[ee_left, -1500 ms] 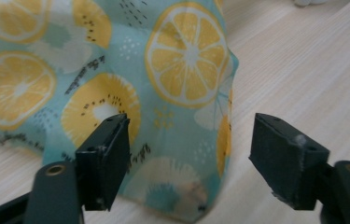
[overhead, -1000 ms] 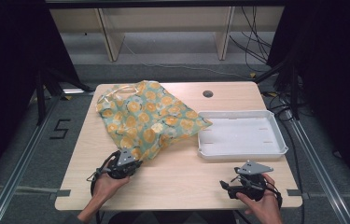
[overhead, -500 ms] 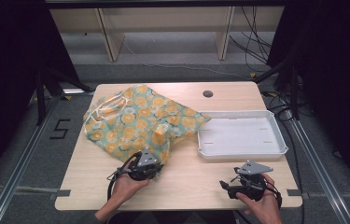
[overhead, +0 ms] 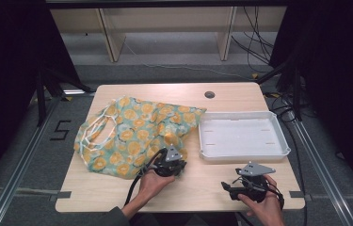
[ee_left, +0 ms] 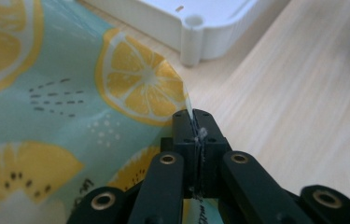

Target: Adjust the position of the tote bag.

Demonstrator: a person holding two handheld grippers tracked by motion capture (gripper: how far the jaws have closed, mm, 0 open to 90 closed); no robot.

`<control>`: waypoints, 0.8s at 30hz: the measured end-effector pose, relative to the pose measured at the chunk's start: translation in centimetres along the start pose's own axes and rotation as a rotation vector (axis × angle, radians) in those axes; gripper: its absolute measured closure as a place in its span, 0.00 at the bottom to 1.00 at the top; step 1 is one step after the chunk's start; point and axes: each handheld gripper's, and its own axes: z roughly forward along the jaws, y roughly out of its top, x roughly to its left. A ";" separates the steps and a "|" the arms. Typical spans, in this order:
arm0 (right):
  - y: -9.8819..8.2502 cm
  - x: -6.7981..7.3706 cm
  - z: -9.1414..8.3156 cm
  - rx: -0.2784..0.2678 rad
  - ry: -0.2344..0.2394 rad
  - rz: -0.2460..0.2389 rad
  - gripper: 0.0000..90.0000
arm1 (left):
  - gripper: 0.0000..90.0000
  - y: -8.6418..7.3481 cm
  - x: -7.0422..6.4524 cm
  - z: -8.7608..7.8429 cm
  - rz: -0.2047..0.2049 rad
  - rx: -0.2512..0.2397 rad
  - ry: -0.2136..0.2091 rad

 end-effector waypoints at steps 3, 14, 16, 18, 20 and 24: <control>0.2 -0.1 0.1 -0.010 -0.006 -0.003 0.27 | 0.98 0.7 -0.2 1.0 -0.030 -0.004 -0.005; 2.0 1.4 2.0 -0.027 0.089 -0.017 0.26 | 0.49 -0.3 0.9 -7.4 -0.039 -0.083 -0.026; 2.7 2.3 2.9 -0.023 0.111 -0.042 0.25 | 0.45 -1.5 2.2 -9.9 -0.029 -0.077 0.048; 3.6 3.3 4.0 -0.005 0.157 -0.062 0.25 | 0.41 -2.8 4.0 -11.6 -0.064 -0.068 0.116; 4.6 4.2 5.3 -0.002 0.177 -0.077 0.25 | 0.39 -4.4 6.1 -13.3 -0.106 -0.054 0.200; 6.2 5.8 7.9 0.042 0.190 -0.098 0.25 | 0.36 -6.9 8.5 -15.4 -0.220 -0.044 0.235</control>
